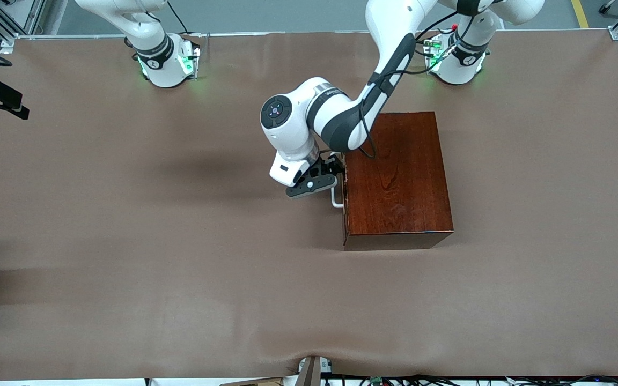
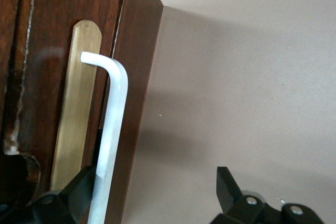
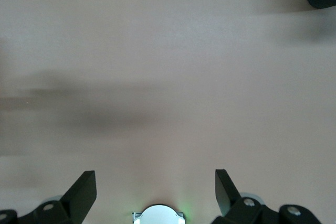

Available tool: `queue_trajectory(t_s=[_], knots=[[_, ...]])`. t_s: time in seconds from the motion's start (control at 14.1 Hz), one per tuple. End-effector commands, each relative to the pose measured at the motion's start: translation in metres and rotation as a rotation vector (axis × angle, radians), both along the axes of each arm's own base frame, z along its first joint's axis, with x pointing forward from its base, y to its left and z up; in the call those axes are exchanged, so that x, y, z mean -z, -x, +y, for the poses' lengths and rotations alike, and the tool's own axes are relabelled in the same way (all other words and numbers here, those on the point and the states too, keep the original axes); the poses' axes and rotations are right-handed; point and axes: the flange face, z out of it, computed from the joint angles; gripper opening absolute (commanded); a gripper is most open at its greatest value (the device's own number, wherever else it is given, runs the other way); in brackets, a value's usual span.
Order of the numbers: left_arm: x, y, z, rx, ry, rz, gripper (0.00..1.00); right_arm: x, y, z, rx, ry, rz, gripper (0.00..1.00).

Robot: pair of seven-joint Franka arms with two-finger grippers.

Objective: Open drawer, take yellow block, close drawer

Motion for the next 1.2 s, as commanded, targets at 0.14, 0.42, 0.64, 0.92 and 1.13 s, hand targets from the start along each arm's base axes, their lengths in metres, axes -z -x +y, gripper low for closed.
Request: queue_trajectory(t_s=[0.14,0.42,0.64,0.92,1.13], knots=[[0.0,0.002,-0.022,-0.031,0.097,-0.062,1.0,-0.004,0.005,-0.002,-0.003,-0.021,-0.003,1.0],[0.003,0.006,-0.035,-0.066,0.157,-0.095,1.0,-0.004,0.004,-0.002,-0.003,-0.021,-0.005,1.0],[0.005,0.013,-0.045,-0.054,0.187,-0.104,1.0,-0.004,0.005,-0.004,0.0,-0.021,-0.003,1.0],[0.0,0.023,-0.059,-0.014,0.237,-0.111,1.0,-0.004,0.005,-0.003,-0.002,-0.021,-0.003,1.0],[-0.002,0.032,-0.07,0.002,0.275,-0.114,1.0,-0.004,0.005,-0.003,-0.002,-0.021,-0.003,1.0]])
